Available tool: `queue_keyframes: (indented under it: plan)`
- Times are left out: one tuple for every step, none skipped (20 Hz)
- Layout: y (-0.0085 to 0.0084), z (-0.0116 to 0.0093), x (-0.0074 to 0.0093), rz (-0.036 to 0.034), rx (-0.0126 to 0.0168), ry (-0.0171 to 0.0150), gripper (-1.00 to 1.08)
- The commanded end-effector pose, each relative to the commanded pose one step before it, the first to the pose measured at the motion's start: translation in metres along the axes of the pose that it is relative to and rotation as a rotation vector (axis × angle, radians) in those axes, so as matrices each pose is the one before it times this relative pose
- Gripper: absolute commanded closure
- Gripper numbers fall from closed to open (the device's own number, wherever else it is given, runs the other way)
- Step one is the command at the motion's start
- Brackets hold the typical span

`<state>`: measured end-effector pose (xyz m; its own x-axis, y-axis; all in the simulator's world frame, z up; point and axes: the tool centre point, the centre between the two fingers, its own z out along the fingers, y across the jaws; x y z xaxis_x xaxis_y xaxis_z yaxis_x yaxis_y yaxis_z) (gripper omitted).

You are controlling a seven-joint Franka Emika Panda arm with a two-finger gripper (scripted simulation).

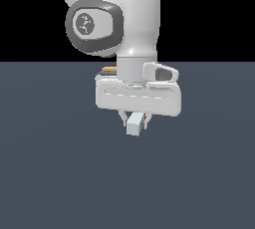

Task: Insert the peg into the horizontal hole in a box.

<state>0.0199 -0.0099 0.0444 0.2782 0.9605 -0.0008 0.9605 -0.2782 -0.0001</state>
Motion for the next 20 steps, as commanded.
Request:
queue_keyframes:
  plan:
    - [-0.01082, -0.00462, 0.04327, -0.09287, -0.00155, -0.00049, 1.08]
    - [-0.00365, -0.00131, 0.01509, -0.03186, 0.00002, 0.00012, 1.08]
    - [-0.00340, -0.00121, 0.01396, -0.02948, 0.00004, 0.00013, 1.08]
    - [-0.00315, -0.00110, 0.01282, -0.02708, 0.00007, 0.00014, 1.08]
    - [-0.00290, -0.00100, 0.01172, -0.02476, 0.00008, 0.00014, 1.08]
    - [-0.00262, -0.00090, 0.01059, -0.02239, 0.00008, 0.00013, 1.08]
    - [-0.00233, -0.00080, 0.00944, -0.01995, 0.00007, 0.00012, 1.08]
    - [-0.00204, -0.00070, 0.00826, -0.01744, 0.00007, 0.00011, 1.08]
    - [-0.00176, -0.00059, 0.00707, -0.01493, 0.00007, 0.00010, 1.08]
    - [-0.00148, -0.00049, 0.00587, -0.01239, 0.00008, 0.00009, 1.08]
    - [-0.00121, -0.00038, 0.00466, -0.00985, 0.00008, 0.00009, 1.08]
    - [-0.00095, -0.00027, 0.00345, -0.00729, 0.00010, 0.00009, 1.08]
    - [-0.00069, -0.00017, 0.00224, -0.00473, 0.00011, 0.00009, 1.08]
    - [-0.00044, -0.00006, 0.00104, -0.00218, 0.00012, 0.00009, 1.08]
    - [-0.00015, -0.00003, 0.00000, 0.00000, 0.00000, 0.00000, 1.08]
    - [0.00000, 0.00000, 0.00000, 0.00000, 0.00000, 0.00000, 1.08]
    - [0.00000, 0.00000, 0.00000, 0.00000, 0.00000, 0.00000, 1.08]
    - [0.00000, 0.00000, 0.00000, 0.00000, 0.00000, 0.00000, 1.08]
    - [-0.00053, 0.00083, 0.00031, -0.00025, 0.00160, 0.00008, 1.08]
    - [0.00042, -0.00078, -0.00058, -0.00157, -0.00134, -0.00016, 1.08]
